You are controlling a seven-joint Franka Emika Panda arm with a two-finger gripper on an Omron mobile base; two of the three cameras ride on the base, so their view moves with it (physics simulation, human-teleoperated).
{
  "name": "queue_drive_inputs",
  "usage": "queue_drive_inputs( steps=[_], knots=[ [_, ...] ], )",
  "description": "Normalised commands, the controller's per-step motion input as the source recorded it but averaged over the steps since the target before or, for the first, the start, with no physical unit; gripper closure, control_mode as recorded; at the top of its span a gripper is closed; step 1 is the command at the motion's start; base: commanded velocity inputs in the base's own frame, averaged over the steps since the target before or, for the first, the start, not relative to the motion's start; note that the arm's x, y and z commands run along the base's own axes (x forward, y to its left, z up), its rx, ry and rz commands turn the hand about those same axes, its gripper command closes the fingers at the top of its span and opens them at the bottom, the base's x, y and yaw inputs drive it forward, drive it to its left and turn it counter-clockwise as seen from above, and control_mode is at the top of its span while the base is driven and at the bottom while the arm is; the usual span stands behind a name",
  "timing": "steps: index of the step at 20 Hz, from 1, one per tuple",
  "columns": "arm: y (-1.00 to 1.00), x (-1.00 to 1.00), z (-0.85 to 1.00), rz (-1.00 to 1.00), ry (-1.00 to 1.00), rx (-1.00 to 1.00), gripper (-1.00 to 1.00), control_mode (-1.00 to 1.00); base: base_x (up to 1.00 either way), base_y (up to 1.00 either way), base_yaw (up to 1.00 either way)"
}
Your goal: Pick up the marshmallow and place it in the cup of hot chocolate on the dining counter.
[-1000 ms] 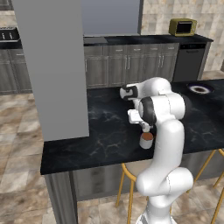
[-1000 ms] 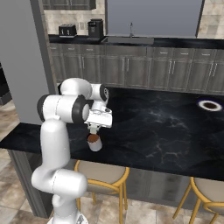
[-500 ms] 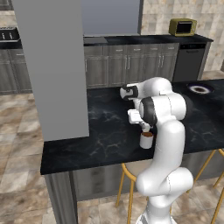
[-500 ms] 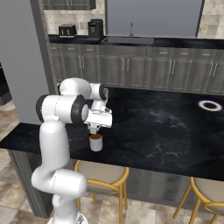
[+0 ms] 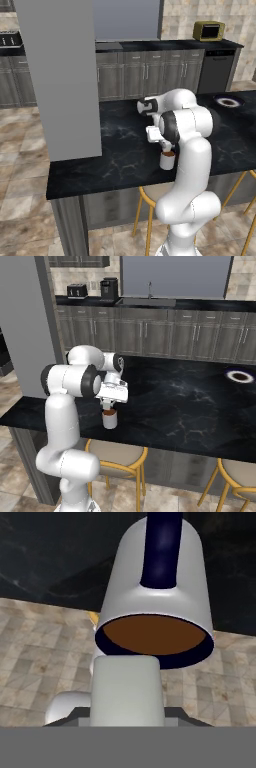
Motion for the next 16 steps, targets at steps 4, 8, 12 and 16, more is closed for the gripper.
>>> queue_drive_inputs(
  steps=[4,8,12,16],
  knots=[
    [-0.03,0.0,-0.16,0.0,0.0,0.0,1.0,-1.0,0.0,0.0,0.0],
    [-0.09,0.0,-0.07,0.0,0.0,0.0,1.0,-1.0,0.0,0.0,0.0],
    [-0.09,0.01,-0.03,0.01,0.0,0.0,1.0,-1.0,0.0,0.0,0.0],
    [-0.04,0.05,-0.04,0.01,0.0,0.0,1.0,-1.0,0.0,0.0,0.0]
  ],
)
